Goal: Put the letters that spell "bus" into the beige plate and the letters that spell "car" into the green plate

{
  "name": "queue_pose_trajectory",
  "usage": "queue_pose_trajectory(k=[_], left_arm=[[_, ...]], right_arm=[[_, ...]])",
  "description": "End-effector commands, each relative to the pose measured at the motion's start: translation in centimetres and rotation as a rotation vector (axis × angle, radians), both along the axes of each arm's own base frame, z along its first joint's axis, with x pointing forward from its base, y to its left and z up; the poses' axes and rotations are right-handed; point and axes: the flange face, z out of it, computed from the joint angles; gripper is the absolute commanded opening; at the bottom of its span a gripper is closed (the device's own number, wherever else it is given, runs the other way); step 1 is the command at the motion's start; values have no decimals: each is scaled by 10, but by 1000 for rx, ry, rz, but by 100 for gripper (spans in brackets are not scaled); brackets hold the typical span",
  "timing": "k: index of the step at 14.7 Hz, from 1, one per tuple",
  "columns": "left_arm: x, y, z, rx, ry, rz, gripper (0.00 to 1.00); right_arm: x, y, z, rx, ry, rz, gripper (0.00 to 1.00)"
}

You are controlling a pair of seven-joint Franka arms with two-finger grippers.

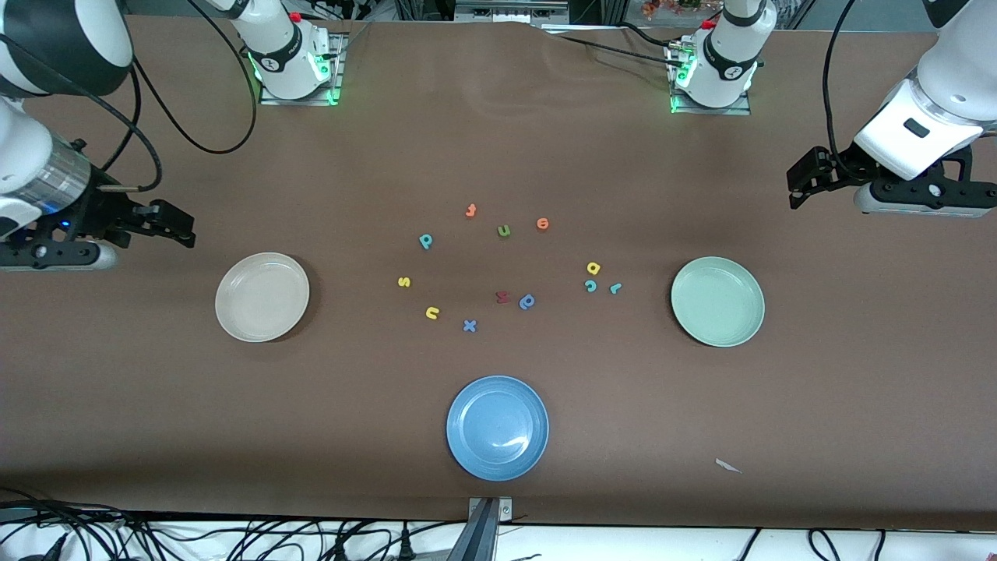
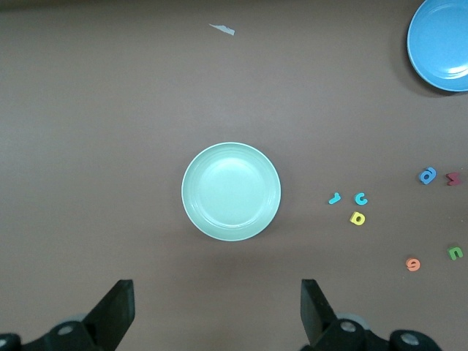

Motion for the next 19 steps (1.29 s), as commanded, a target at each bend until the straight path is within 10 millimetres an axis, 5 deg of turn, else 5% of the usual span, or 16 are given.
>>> queue_pose_trajectory(k=[1,5,7,14,19], left_arm=[[1,1,2,-14,11,-3,100],[2,5,3,-12,9,0,100],[2,7,3,-12,9,3,100],[2,8,3,-12,9,4,100],[4,10,-1,-23,18,20,100]], right_arm=[[0,12,-11,14,3,-13,100],[-12,61,-36,-1,39,-106,100],[-29,101,-51,-4,69,-120,100],[-119,206,-141,2,44,-223,100],[-144,243,-209,16,64,-223,100]])
